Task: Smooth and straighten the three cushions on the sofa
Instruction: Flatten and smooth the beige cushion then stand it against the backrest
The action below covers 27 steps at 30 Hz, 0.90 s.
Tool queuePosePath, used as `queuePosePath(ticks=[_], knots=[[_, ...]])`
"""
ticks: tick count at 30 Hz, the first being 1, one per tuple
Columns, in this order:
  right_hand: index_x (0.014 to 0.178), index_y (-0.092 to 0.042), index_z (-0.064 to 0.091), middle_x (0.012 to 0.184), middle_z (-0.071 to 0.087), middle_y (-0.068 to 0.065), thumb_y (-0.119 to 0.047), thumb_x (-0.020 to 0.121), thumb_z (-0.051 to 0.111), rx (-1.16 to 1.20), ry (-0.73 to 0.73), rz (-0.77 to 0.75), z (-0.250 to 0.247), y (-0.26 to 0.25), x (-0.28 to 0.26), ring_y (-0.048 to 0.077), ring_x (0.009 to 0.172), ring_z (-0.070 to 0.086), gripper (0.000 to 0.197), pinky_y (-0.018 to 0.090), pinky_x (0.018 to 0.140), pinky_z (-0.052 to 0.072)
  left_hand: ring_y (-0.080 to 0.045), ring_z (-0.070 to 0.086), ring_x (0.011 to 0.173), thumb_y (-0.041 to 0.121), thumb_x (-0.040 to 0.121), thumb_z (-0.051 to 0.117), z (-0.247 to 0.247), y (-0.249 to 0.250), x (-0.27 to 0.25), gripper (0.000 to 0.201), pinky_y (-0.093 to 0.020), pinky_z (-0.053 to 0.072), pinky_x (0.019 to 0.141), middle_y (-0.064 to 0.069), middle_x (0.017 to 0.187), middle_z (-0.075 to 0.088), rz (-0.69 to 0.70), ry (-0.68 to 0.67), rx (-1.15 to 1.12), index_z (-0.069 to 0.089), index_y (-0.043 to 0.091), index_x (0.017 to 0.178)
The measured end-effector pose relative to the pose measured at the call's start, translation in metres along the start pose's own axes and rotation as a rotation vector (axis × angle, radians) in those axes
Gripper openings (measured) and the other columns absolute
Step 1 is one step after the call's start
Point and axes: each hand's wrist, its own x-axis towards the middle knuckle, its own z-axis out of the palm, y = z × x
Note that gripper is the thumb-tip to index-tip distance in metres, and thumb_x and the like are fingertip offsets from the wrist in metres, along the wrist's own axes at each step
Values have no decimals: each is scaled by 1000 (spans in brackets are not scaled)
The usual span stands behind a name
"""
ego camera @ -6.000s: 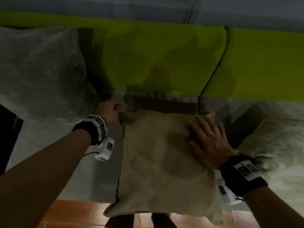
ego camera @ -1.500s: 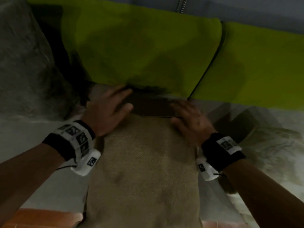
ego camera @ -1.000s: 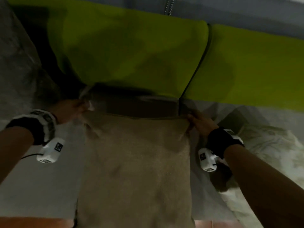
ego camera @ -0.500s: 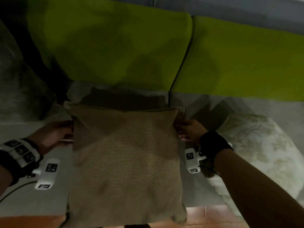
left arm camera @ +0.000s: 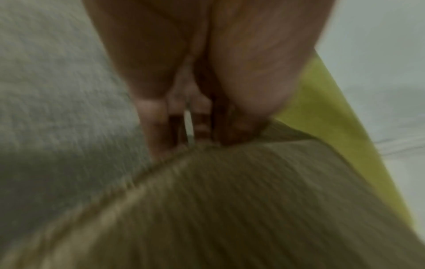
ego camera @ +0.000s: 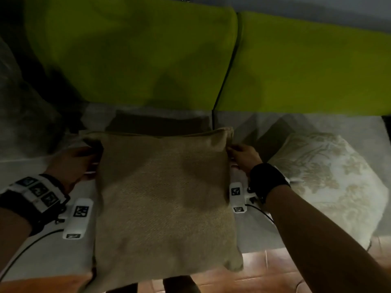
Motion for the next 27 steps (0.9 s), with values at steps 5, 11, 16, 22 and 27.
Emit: queuePosePath(ticks=[5,11,16,22,27], knots=[[93,-30,63,103,70,6,-32,99,62,-135,110,-21,-4,-1,-1,24,94,67,6,47,91,59,-32,67,93,16,91,66,0,5,4,9,-51,54,90,-14,110,69,71,199,-10,71,24,93],[124,-18,67,129,66,17,-33,102,55,-478,199,-142,-8,-10,-15,37,117,61,30,39,97,49,-40,67,101,49,72,61,-19,8,26,45,-54,53,94,-22,113,69,147,264,290,68,20,106],[158,-31,26,168,22,4,-61,101,31,-676,-17,-876,15,-20,-74,25,153,21,65,45,120,20,-6,23,147,57,97,29,10,25,-34,56,-24,18,115,15,158,29,821,37,679,36,36,148],[155,-57,-9,168,-14,-21,-73,99,26,-824,-265,-713,58,27,-39,16,157,-10,68,56,125,-4,-11,-18,151,76,88,1,21,-41,-1,68,-43,-1,124,15,162,-22,713,-337,1242,-9,51,151],[156,-55,0,171,-1,-15,-82,92,9,-851,-234,-310,47,24,-6,16,158,-3,70,56,125,-5,-20,2,153,78,80,-15,31,-22,26,80,-52,12,121,4,167,-1,496,-210,1320,-8,46,153]])
